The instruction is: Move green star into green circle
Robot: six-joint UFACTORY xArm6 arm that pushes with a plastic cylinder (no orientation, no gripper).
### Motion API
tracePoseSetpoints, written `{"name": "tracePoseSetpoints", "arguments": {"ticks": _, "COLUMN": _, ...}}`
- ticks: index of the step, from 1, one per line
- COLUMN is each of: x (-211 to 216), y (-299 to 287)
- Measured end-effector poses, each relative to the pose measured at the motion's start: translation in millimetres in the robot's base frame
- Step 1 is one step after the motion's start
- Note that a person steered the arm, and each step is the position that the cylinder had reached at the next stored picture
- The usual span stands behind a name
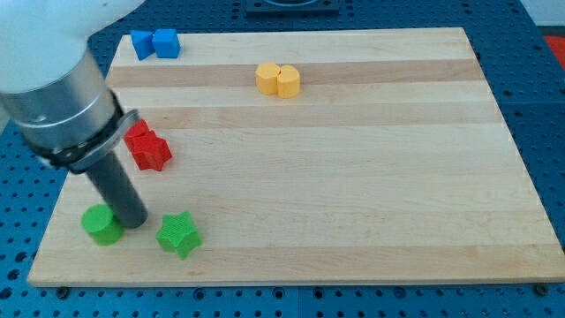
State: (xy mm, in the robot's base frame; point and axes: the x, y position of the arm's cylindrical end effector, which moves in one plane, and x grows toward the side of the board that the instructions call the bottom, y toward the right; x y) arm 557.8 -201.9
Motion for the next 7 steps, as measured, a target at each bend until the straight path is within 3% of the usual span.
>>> {"name": "tracePoseSetpoints", "arguments": {"ticks": 1, "x": 2, "y": -10}}
{"name": "tracePoseSetpoints", "arguments": {"ticks": 2, "x": -41, "y": 8}}
{"name": "tracePoseSetpoints", "arguments": {"ticks": 3, "x": -45, "y": 74}}
{"name": "tracePoseSetpoints", "arguments": {"ticks": 4, "x": -18, "y": 139}}
{"name": "tracePoseSetpoints", "arguments": {"ticks": 5, "x": 35, "y": 124}}
{"name": "tracePoseSetpoints", "arguments": {"ticks": 6, "x": 37, "y": 80}}
{"name": "tracePoseSetpoints", "arguments": {"ticks": 7, "x": 29, "y": 85}}
